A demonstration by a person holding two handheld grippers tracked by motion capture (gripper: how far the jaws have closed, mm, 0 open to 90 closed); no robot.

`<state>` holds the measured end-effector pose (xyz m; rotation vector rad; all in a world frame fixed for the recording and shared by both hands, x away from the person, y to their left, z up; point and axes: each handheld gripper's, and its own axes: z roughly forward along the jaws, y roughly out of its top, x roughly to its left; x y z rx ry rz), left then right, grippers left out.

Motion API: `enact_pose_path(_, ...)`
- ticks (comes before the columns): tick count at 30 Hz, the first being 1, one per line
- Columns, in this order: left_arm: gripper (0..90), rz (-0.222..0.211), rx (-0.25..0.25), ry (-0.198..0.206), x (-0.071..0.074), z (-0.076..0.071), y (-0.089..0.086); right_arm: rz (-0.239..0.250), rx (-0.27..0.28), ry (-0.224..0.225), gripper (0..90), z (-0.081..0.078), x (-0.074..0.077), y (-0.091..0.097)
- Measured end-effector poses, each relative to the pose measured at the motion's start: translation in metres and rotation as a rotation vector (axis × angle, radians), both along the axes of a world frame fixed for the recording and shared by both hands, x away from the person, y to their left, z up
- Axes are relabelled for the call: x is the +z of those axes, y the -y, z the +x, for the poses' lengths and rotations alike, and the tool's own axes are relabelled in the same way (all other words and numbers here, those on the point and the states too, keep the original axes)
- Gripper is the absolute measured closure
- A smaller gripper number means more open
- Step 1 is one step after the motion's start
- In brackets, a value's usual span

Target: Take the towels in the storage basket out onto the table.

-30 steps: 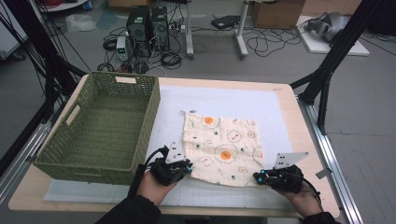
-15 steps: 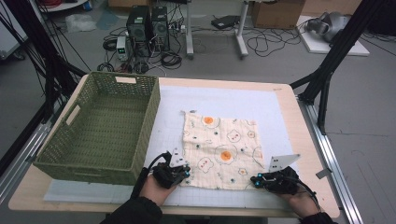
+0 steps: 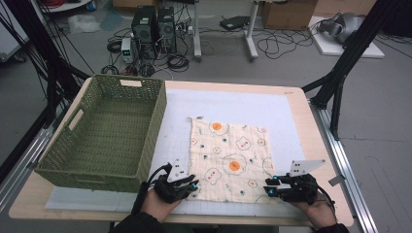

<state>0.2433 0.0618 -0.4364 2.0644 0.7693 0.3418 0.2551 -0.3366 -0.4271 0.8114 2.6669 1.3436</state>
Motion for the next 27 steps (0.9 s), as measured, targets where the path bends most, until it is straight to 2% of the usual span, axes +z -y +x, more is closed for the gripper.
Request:
enact_pose_path(2,66.3,-0.010,0.003,0.014,0.001,0.003,0.002,0.017,-0.028,0.010,58.2,0.004,0.002,0.001)
enact_pose_path(4,62.9,-0.026,0.002,0.027,0.002,0.005,0.003,0.015,-0.052,0.031,51.4,0.007,0.005,0.000)
enact_pose_path(11,57.1,-0.037,0.008,0.056,0.007,0.010,0.002,0.015,-0.101,0.070,44.6,0.017,0.009,-0.004)
enact_pose_path(14,55.5,-0.037,0.006,0.059,0.006,0.011,0.002,0.024,-0.110,0.082,41.4,0.021,0.011,-0.011)
enact_pose_path(18,53.8,-0.031,-0.002,0.056,0.005,0.012,0.004,0.008,-0.113,0.101,37.3,0.024,0.011,-0.021)
enact_pose_path(22,52.9,-0.029,-0.001,0.052,0.004,0.012,0.004,0.013,-0.100,0.114,36.3,0.023,0.012,-0.026)
enact_pose_path(27,52.3,-0.027,0.003,0.050,0.002,0.012,0.004,-0.003,-0.099,0.103,34.7,0.021,0.008,-0.023)
